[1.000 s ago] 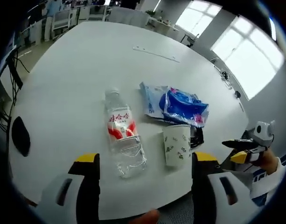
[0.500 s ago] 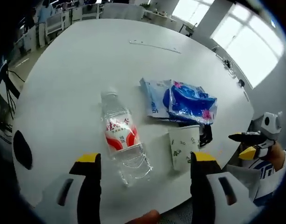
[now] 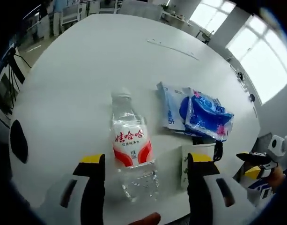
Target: Arrange the tabletop items into an orderly group along one side of the table until the central work area is clear of visible clutter.
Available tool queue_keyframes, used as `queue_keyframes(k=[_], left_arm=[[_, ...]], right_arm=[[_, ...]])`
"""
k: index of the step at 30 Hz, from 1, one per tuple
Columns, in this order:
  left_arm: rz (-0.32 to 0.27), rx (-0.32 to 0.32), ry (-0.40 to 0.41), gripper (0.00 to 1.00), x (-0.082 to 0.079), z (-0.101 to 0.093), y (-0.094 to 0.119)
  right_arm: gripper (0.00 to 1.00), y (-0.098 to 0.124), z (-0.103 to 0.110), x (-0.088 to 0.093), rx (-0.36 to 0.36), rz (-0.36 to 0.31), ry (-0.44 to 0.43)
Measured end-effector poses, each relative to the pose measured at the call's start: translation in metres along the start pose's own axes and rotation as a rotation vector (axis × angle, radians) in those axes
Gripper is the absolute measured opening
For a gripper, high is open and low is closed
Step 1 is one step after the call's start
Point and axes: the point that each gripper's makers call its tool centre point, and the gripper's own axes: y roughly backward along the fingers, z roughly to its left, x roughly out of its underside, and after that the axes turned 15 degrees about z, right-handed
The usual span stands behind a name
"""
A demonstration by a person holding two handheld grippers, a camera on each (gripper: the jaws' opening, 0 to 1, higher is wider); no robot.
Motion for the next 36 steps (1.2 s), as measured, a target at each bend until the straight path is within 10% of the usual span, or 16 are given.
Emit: queue_keyframes(k=[22, 32, 36], left_arm=[[-0.014, -0.158, -0.024, 0.54, -0.002, 0.024, -0.021], [-0.08, -0.109, 0.078, 0.4, 0.0, 0.023, -0.016], [-0.145, 0.02, 0.225, 0.38, -0.002, 0.018, -0.013]], right_arm=[[0.64, 0.003, 0.0, 0.006, 0.0, -0.016, -0.047], [0.61, 0.01, -0.002, 0.016, -0.013, -0.057, -0.104], [0.61, 0.012, -0.003, 0.023, -0.011, -0.054, -0.118]])
